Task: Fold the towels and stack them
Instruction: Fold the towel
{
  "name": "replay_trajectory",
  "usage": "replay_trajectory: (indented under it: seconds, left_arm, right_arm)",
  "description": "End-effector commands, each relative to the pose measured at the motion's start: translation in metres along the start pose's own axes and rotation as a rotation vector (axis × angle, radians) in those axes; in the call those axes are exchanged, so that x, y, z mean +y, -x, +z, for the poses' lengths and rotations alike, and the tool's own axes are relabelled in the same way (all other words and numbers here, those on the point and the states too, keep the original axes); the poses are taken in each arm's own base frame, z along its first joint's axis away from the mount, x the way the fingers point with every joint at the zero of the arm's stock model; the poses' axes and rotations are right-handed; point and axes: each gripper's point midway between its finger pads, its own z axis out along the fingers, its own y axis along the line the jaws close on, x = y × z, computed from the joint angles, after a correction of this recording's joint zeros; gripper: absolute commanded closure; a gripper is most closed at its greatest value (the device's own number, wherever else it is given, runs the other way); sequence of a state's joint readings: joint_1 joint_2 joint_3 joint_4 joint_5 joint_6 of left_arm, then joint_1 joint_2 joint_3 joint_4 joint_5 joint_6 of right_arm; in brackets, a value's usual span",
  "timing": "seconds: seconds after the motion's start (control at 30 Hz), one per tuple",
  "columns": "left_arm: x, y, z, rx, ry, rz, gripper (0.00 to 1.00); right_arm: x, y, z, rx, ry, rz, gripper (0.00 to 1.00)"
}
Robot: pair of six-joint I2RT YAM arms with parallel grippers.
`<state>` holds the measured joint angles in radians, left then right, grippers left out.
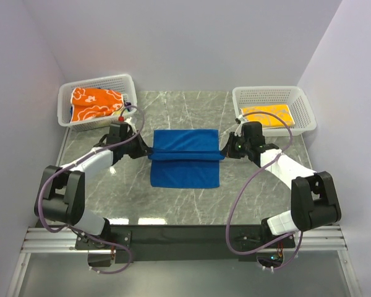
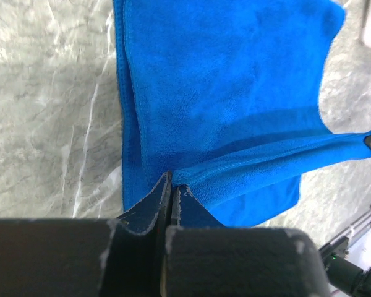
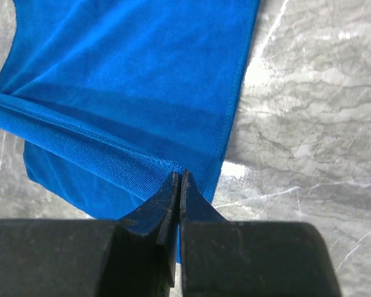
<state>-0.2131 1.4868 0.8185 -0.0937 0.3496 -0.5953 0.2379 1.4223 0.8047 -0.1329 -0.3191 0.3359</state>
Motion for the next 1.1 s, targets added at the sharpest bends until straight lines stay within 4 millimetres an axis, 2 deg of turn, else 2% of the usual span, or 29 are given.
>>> replay_trajectory:
  seconds: [0.0, 0.13, 0.27, 0.53, 0.73, 0.97, 1.07]
  left_arm:
    - [0.02, -0.012, 0.011, -0.014, 0.077, -0.014, 0.99]
    - [0.028, -0.034, 0.02, 0.019, 0.099, -0.028, 0.99]
    - [0.037, -0.045, 0.022, 0.03, 0.141, -0.03, 0.99]
    - [0.04, -0.038, 0.022, 0.003, 0.173, -0.02, 0.99]
    - [0.026, -0.024, 0.012, -0.027, 0.149, 0.015, 0.99]
    - [0.003, 0.004, -0.01, -0.094, 0.128, 0.053, 0.99]
    - [-0.002, 0.008, -0.018, -0.106, 0.126, 0.066, 0.99]
  right_arm:
    - [-0.022, -0.003, 0.004, -0.026, -0.088, 0.031, 1.0]
    - [-0.025, -0.017, 0.013, 0.018, -0.076, 0.06, 1.0]
    - [-0.028, -0.031, 0.024, 0.072, -0.067, 0.089, 1.0]
    - [-0.033, -0.04, 0.031, 0.101, -0.077, 0.096, 1.0]
    - [-0.029, -0.016, 0.02, 0.044, -0.097, 0.059, 1.0]
    - [-0.014, 0.013, -0.007, -0.033, -0.092, 0.023, 1.0]
    - [-0.008, 0.02, -0.016, -0.063, -0.082, 0.021, 1.0]
